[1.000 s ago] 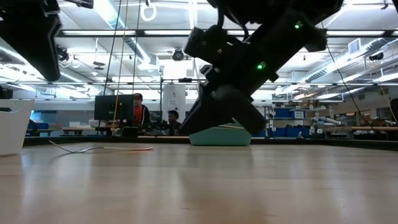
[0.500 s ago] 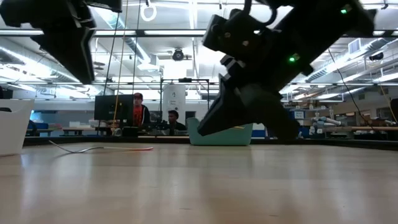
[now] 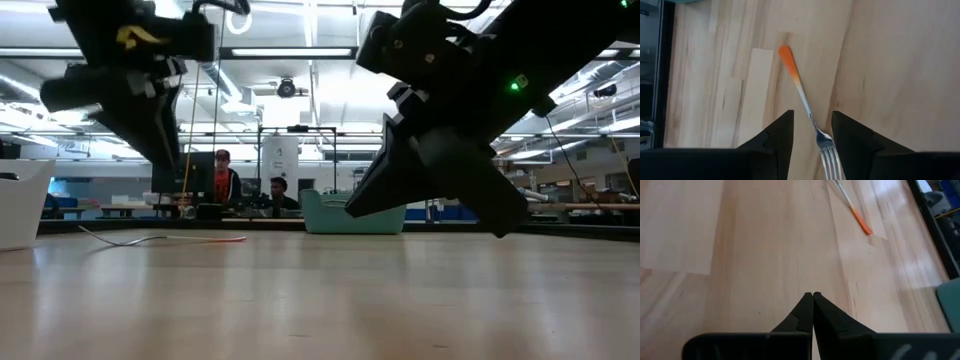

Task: Sort silverware by color (type)
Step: Put the orange fork into the black bin

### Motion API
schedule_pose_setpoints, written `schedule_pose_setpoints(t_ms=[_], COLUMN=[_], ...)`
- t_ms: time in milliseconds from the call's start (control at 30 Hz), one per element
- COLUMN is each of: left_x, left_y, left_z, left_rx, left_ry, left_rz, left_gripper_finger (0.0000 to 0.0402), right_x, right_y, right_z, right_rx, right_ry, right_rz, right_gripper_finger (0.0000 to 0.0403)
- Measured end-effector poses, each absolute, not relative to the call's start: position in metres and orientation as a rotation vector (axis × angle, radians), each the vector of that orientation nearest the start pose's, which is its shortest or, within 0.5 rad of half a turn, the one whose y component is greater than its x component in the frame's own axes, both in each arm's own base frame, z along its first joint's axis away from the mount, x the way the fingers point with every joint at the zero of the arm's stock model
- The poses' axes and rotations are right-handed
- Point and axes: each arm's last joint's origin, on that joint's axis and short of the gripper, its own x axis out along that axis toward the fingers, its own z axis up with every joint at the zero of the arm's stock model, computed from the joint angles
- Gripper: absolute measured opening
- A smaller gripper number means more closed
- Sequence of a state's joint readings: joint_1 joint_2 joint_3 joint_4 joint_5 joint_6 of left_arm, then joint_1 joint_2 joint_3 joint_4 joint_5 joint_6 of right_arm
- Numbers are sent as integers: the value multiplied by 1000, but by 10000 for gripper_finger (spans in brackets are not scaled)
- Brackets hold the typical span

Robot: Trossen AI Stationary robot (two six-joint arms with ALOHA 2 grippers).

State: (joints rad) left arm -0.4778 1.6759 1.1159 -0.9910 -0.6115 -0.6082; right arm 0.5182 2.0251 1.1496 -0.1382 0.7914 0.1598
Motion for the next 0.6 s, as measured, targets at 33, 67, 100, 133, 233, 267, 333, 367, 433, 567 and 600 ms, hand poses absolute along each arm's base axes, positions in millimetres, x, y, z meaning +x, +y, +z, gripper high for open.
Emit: schedule_pose_setpoints(t_ms=[33, 67, 100, 133, 233, 267, 333, 367, 433, 567, 600], left_x=[262, 260, 259, 258, 248, 246, 238, 235, 229, 221, 219], left_y=[-116, -114, -112, -111, -106, -105, -101, -99, -95, -86, -84], left_z=[194, 192, 190, 188, 186, 186, 185, 185, 186, 189, 190], left_rx=[286, 286, 279, 276, 278, 269, 251, 235, 181, 45, 11], left_ry=[1197, 1195, 1184, 1175, 1157, 1138, 1121, 1108, 1067, 1000, 993], left_rz=[480, 477, 472, 462, 439, 429, 412, 407, 396, 386, 388], left_gripper_finger=[141, 141, 141, 141, 141, 141, 141, 141, 141, 141, 141], right_x=[345, 345, 345, 345, 344, 344, 344, 344, 343, 341, 341], right_y=[173, 173, 173, 173, 174, 175, 175, 175, 174, 170, 168], right_z=[116, 116, 116, 116, 116, 116, 116, 117, 119, 132, 134], right_rx=[-460, -451, -443, -439, -438, -437, -426, -421, -410, -382, -380], right_ry=[777, 776, 775, 775, 774, 773, 770, 772, 777, 776, 779], right_rz=[-313, -315, -318, -318, -314, -313, -316, -319, -316, -323, -328], right_gripper_finger=[11, 11, 11, 11, 11, 11, 11, 11, 11, 9, 8])
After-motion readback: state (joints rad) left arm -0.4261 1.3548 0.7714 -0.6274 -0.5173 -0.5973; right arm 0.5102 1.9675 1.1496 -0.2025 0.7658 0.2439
